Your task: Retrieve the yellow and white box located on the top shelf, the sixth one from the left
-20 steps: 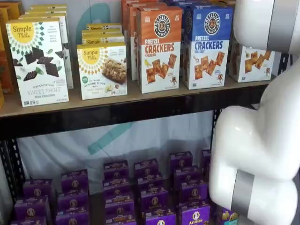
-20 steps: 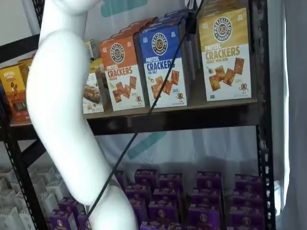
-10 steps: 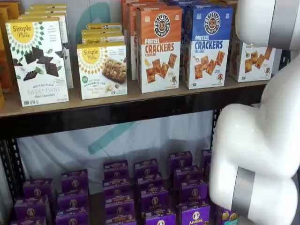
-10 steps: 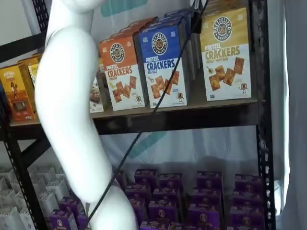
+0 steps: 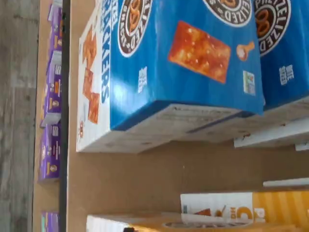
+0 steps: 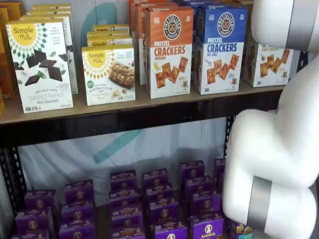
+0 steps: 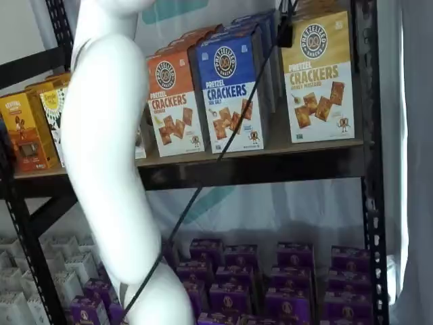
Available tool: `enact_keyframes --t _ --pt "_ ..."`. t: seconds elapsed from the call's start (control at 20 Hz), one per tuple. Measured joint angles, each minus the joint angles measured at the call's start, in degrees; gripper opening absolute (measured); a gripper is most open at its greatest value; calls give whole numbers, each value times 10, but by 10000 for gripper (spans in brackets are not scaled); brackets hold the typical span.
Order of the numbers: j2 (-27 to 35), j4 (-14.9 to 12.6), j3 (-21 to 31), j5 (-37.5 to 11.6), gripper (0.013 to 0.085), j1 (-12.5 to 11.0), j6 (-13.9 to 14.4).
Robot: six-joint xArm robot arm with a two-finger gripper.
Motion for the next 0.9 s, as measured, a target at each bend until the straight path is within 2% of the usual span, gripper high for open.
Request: enact_keyframes --t 0.3,0.9 --pt "11 -19 -13 -6 850 10 1" --pt "46 -72 -72 37 850 26 7"
